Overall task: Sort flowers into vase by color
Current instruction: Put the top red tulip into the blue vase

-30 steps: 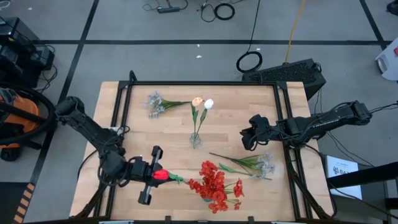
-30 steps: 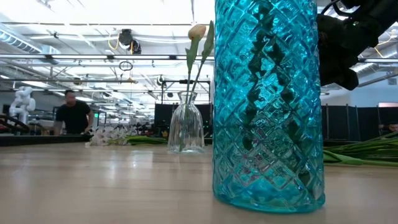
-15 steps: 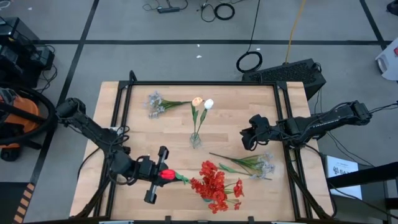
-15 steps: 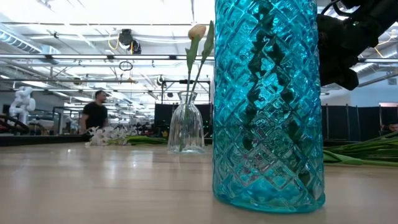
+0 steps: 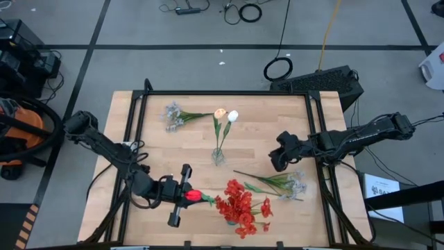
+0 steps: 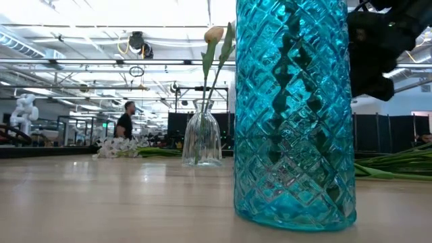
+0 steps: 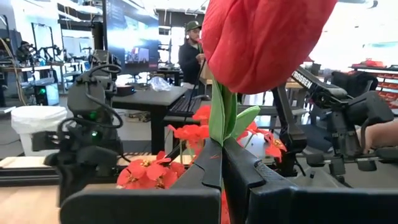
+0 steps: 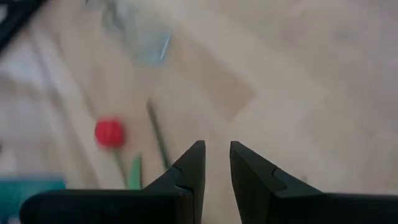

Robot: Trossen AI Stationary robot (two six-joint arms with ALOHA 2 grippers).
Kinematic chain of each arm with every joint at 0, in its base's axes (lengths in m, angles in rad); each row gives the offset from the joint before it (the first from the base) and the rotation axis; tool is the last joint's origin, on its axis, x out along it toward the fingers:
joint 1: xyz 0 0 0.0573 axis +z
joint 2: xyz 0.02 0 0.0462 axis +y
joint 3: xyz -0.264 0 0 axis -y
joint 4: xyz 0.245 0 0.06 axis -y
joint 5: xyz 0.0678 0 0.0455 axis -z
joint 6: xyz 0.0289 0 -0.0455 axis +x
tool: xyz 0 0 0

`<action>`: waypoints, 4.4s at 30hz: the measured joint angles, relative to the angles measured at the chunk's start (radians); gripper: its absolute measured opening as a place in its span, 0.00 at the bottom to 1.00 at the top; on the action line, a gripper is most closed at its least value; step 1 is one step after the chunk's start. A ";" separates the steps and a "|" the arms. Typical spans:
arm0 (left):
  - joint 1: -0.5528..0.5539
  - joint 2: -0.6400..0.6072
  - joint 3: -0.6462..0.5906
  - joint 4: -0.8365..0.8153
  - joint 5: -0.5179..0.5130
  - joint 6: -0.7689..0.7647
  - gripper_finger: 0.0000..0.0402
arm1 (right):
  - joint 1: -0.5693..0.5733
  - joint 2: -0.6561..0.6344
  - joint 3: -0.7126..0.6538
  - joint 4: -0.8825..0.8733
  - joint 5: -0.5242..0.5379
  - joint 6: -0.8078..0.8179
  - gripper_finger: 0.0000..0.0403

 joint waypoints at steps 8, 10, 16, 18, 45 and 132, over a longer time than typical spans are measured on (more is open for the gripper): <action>-0.001 0.000 0.000 0.001 0.000 0.000 0.00 | 0.002 0.000 0.000 -0.083 -0.144 -0.005 0.16; -0.001 0.000 0.000 0.000 0.000 -0.001 0.00 | 0.002 0.000 0.000 -0.065 -0.141 0.002 0.16; 0.011 0.008 0.000 -0.041 -0.001 -0.084 0.00 | 0.009 0.000 0.000 0.076 -0.255 -0.037 0.16; 0.017 0.011 0.000 -0.064 -0.001 -0.115 0.00 | 0.023 0.000 0.000 0.102 -0.266 -0.052 0.15; 0.038 0.021 0.000 -0.052 -0.001 -0.122 0.00 | 0.340 0.321 0.000 0.342 -0.259 -0.214 0.00; -0.023 0.040 0.000 -0.427 0.082 -0.338 0.11 | 0.439 1.055 0.607 0.529 0.120 -0.095 0.00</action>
